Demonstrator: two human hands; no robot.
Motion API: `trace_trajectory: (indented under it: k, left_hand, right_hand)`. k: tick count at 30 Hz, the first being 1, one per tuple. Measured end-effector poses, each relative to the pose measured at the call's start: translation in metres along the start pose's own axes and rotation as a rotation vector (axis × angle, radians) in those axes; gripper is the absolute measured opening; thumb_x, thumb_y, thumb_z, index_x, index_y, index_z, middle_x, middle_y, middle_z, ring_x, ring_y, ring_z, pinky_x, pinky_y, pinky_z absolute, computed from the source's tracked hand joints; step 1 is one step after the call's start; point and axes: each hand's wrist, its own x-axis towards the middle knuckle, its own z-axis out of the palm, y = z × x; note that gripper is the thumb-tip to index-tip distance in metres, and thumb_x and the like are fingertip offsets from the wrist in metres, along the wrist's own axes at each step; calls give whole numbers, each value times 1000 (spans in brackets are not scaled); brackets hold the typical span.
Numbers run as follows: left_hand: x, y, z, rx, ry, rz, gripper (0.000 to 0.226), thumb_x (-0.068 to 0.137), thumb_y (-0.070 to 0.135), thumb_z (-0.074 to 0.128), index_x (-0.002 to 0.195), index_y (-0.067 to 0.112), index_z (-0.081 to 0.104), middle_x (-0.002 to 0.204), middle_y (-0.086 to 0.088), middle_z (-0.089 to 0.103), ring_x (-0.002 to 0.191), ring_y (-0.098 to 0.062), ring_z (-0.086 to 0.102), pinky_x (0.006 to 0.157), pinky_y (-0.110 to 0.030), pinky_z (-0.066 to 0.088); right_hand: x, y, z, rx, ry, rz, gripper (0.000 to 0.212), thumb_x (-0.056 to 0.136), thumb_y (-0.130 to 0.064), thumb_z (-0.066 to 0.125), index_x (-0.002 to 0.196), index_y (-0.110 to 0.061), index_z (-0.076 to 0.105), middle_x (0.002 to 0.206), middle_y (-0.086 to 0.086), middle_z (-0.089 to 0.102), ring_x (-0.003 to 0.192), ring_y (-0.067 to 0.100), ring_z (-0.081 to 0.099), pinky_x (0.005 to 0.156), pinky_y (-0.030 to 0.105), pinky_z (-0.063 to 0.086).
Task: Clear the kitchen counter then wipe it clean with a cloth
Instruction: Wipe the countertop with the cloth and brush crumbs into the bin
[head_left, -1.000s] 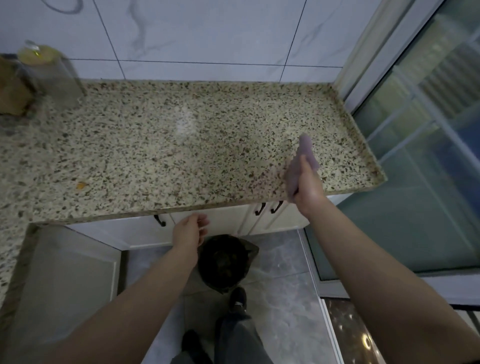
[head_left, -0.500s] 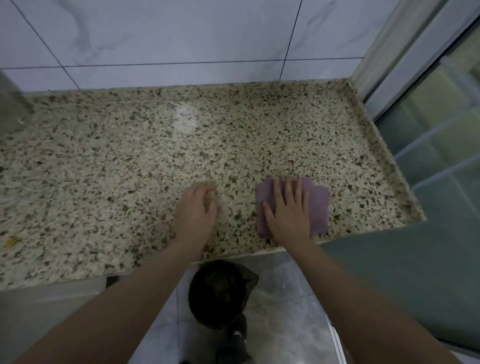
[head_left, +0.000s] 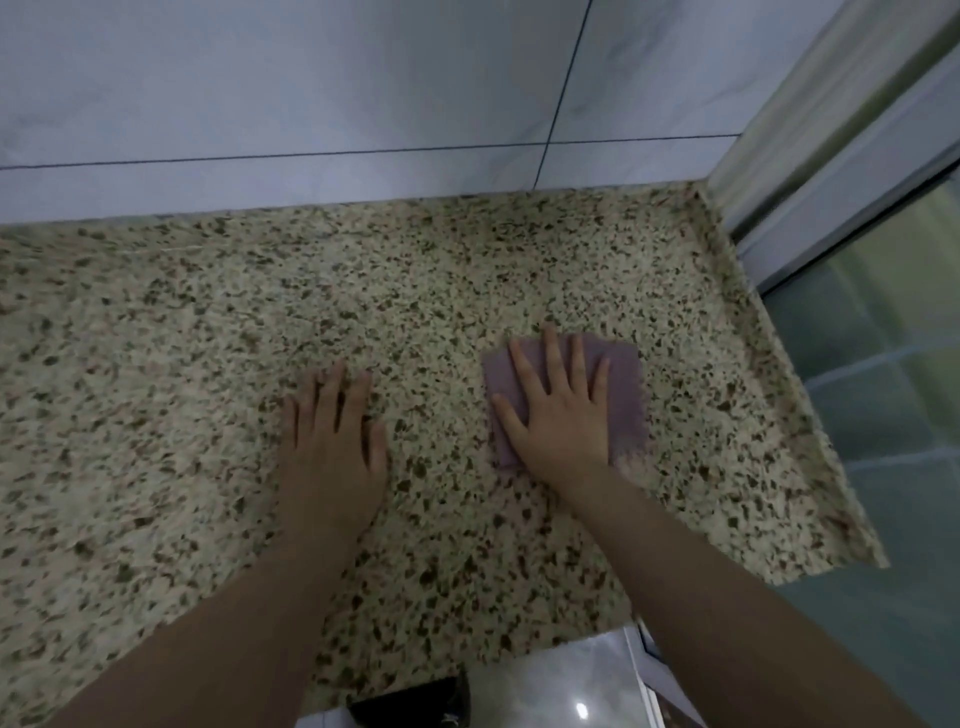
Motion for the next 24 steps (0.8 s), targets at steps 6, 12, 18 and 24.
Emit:
trace_trajectory:
  k: [6, 12, 18, 24]
  left_hand:
    - [3, 0, -1, 25, -26, 8, 59, 99, 42, 23, 155, 24, 24, 162, -1, 21, 152, -24, 9, 122, -48, 14]
    - [8, 2, -3, 72, -77, -1, 60, 98, 41, 21, 156, 24, 20, 163, -1, 16, 152, -24, 5, 122, -48, 13]
    - [9, 4, -8, 58, -88, 5, 59, 99, 40, 22, 155, 23, 21, 163, -2, 17, 152, -26, 6, 122, -49, 14]
    - [8, 5, -10, 51, -107, 0, 57, 100, 38, 23, 155, 22, 23, 164, -1, 14, 152, -26, 4, 121, -49, 14]
  right_hand:
    - [117, 7, -20, -10, -31, -34, 71, 92, -72, 7, 155, -41, -5, 166, 1, -8, 152, 31, -10, 119, 60, -5]
    - [168, 1, -23, -6, 29, -25, 70, 95, -66, 8, 157, -35, 0, 166, 3, -4, 153, 30, -5, 120, 58, 0]
    - [87, -34, -15, 13, 13, -200, 67, 101, -59, 13, 158, -28, -3, 166, 5, -4, 153, 29, -9, 122, 55, 2]
    - [66, -62, -12, -25, -19, -403, 62, 105, -51, 14, 159, -21, 7, 166, 5, 2, 153, 27, -6, 122, 52, 6]
